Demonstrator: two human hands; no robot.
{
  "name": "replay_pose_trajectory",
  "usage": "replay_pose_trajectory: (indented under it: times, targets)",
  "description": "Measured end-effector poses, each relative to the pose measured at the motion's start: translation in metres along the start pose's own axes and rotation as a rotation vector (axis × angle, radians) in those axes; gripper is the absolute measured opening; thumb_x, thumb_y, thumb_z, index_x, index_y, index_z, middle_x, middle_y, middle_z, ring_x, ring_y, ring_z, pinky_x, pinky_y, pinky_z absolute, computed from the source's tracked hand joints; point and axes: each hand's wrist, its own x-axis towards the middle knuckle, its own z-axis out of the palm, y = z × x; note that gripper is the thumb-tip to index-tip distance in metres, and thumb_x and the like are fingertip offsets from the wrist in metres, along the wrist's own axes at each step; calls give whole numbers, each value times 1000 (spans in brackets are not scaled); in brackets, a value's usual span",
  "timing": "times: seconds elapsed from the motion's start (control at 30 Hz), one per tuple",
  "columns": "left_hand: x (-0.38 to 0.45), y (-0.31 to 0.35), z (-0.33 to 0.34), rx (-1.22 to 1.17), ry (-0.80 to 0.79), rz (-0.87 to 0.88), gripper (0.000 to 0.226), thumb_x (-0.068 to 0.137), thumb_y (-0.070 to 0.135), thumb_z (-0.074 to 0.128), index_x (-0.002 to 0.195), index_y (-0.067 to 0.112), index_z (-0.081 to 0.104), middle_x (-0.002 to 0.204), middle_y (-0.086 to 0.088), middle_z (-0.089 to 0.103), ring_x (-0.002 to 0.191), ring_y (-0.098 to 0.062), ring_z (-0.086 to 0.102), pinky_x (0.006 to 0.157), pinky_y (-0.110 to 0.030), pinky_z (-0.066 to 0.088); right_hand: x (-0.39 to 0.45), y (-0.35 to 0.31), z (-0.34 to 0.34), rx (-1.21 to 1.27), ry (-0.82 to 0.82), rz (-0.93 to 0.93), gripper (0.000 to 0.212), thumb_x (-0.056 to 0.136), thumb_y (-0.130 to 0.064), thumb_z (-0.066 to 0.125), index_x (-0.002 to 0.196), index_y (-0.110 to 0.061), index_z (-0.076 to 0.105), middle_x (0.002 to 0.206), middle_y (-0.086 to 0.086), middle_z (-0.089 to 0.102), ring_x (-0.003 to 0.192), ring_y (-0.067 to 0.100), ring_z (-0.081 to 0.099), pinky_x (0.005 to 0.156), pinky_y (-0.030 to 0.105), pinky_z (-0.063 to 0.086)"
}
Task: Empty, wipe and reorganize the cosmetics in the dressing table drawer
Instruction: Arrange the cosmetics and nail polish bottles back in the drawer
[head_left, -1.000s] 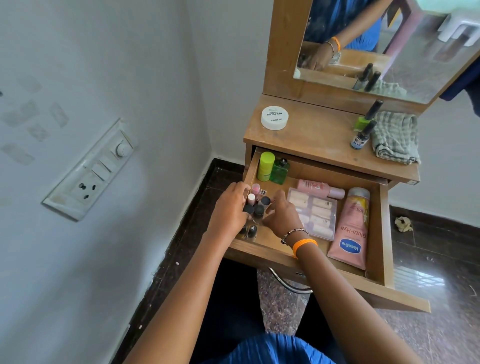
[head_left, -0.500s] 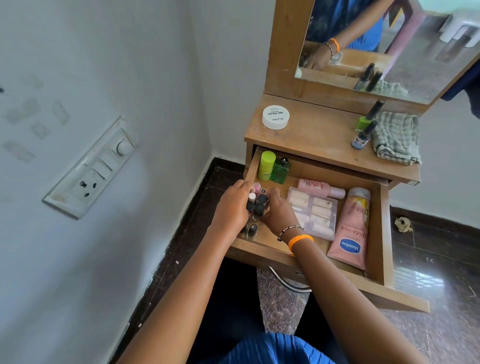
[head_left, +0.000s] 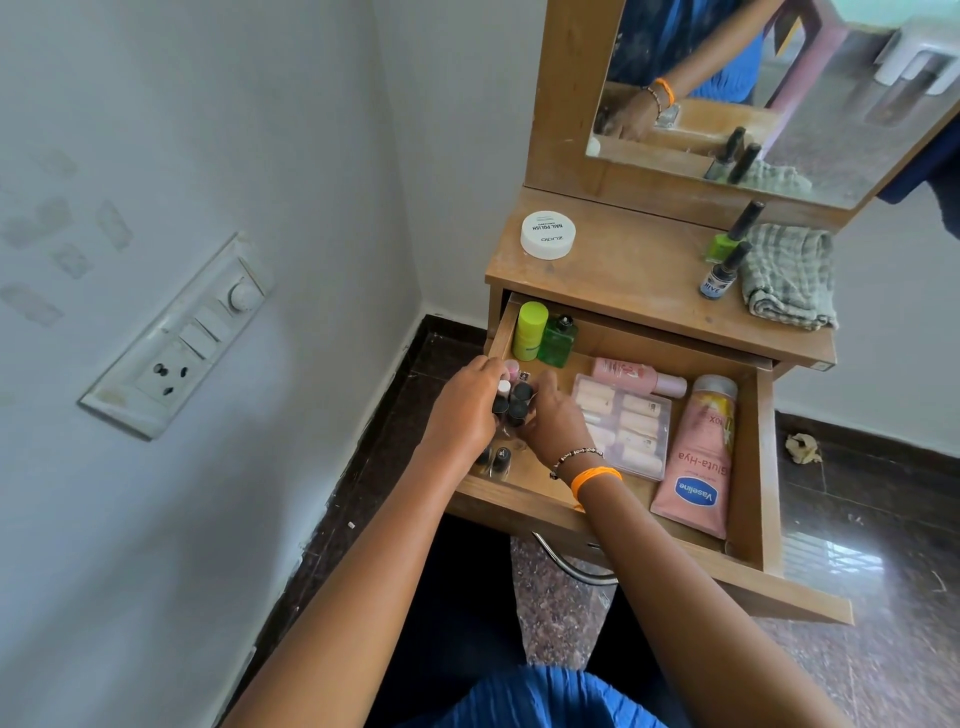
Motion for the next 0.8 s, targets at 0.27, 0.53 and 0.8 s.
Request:
replay_pose_trajectory:
  times: [0.27,0.53,0.8]
  targets:
    - [-2,0,-3,-21,-26,-5,52,76,-1,71,120,16,50,121,-3,53,107,-18,57,81,-20,45,-2,1,0,62,-8,27,52,76,-13,73,113,0,39,105,23,63,95,39,61,71,36,46]
    - [0,2,-16,-74,-153,-64,62,73,-5,71,122,21,45,98,10,39,78,-7,46,62,-13,37,-4,1,-8,112,-30,18,52,77,4,62,124,-4,41,109,23,63,98,35,59,79,37,48]
    - [6,12,-29,-176,-170,-121,66,76,-1,70,131,22,42,104,6,47,82,-9,56,72,-22,46,-6,20,-31,184,73,11,46,76,9,53,119,-3,43,102,17,60,92,35,59,78,38,49]
